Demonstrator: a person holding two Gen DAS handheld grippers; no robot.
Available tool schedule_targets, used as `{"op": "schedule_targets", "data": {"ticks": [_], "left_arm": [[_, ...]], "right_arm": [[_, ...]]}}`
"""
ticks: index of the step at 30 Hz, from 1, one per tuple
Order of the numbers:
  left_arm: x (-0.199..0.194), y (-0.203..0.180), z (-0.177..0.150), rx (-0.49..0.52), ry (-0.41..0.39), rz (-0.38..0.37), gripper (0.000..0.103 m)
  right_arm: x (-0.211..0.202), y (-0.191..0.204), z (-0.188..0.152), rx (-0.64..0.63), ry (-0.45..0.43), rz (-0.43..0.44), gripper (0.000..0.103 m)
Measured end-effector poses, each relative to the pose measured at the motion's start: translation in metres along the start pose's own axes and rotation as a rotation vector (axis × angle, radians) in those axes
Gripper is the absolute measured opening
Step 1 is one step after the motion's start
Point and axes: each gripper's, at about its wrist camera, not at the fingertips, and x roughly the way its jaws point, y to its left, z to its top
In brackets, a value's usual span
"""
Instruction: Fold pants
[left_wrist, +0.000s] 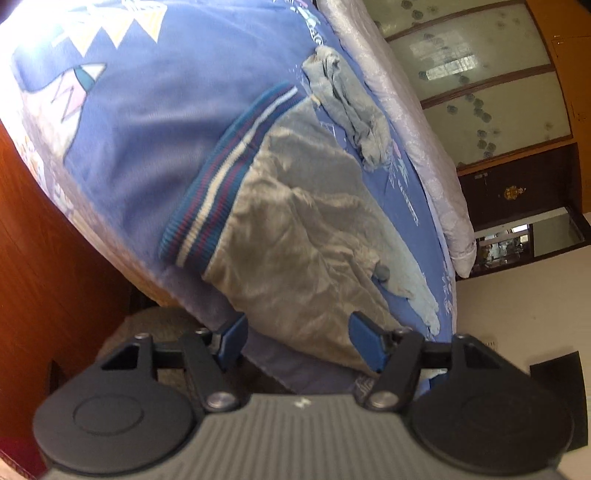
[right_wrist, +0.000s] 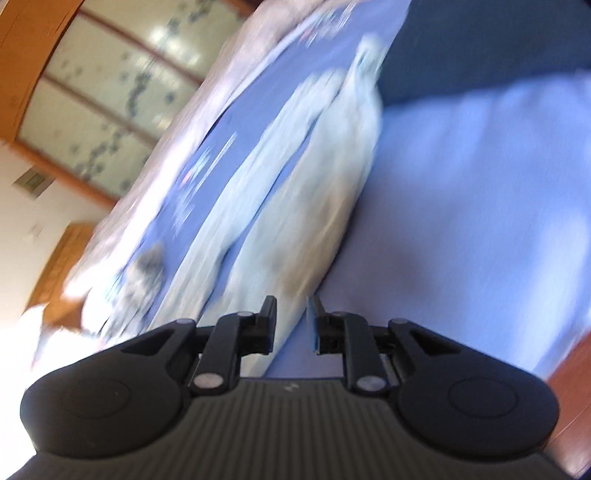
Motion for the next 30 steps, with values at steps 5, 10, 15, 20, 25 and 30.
{"op": "schedule_targets", "data": {"ticks": [5,10,15,20,25,30], "left_arm": [[0.027,-0.007,-0.011,0.021,-0.022,0.079,0.062],[0.038,0.008,-0.005,-0.076,-0.037,0.099,0.062],[0.047,0.021,-0.004,-0.150,-0.013,0.121,0.062],[0.038,0.031,0.007,-0.191,-0.079,0.068,0.049],[0.037,0.039,0.016,-0.226,-0.091,0.028,0.010],[0.032,0.037,0.017,-0.207,-0.113,-0.011,0.005]], "right_arm": [[0.016,0.015,-0.029,-0.027,0.127,0.068,0.021],[0.031,0.013,-0.039,0.012,0.168,0.094,0.022],[0.024,0.004,-0.041,0.051,0.159,0.121,0.022],[0.021,-0.005,-0.031,0.088,0.124,0.114,0.023],[0.025,-0.010,-0.018,0.105,0.068,0.091,0.029],[0.024,-0.020,-0.008,0.137,0.013,0.043,0.029]]}}
